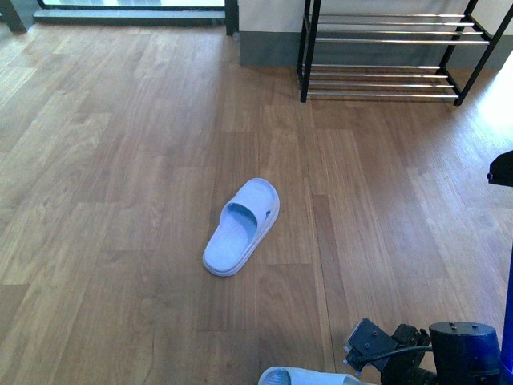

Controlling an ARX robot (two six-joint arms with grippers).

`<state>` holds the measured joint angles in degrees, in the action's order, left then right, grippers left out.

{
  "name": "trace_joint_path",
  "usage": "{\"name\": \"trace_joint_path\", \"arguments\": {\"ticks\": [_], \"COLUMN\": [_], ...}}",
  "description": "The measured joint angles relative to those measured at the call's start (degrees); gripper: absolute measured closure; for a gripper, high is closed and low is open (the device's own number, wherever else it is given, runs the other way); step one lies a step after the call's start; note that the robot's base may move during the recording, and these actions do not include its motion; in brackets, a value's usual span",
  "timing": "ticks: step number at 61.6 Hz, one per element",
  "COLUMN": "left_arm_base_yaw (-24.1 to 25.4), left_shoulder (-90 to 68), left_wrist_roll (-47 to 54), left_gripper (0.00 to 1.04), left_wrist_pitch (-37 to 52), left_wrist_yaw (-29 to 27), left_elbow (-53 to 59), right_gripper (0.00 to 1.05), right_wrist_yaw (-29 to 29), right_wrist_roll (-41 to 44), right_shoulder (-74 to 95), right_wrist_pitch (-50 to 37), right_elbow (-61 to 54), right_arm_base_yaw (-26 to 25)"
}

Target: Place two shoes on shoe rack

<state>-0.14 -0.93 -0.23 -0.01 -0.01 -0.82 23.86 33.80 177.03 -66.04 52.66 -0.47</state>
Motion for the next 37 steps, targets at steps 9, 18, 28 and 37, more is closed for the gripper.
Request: {"name": "trace_joint_path", "arguments": {"ticks": [9, 18, 28, 37], "left_arm_base_yaw": [0.0, 0.0, 0.0, 0.0], "left_shoulder": [0.0, 0.0, 0.0, 0.0], "left_wrist_roll": [0.0, 0.0, 0.0, 0.0], "left_gripper": [0.09, 0.09, 0.09, 0.09], "left_wrist_pitch": [0.0, 0.0, 0.0, 0.0], "left_wrist_yaw": [0.0, 0.0, 0.0, 0.0], "left_elbow": [0.0, 0.0, 0.0, 0.0], "right_gripper": [0.7, 0.99, 1.03, 1.03], "right_wrist_yaw": [0.7, 2.4, 1.9, -3.0], "right_wrist_roll": [-0.9, -1.4, -4.0, -12.2], "right_shoulder": [0.3, 0.9, 1.0, -4.7], "right_wrist_pitch": [0.6, 0.5, -1.2, -8.5], "right_elbow": [1.6, 2.5, 2.6, -2.9], "right_arm_base_yaw": [0.0, -0.3, -0.7, -3.5]}}
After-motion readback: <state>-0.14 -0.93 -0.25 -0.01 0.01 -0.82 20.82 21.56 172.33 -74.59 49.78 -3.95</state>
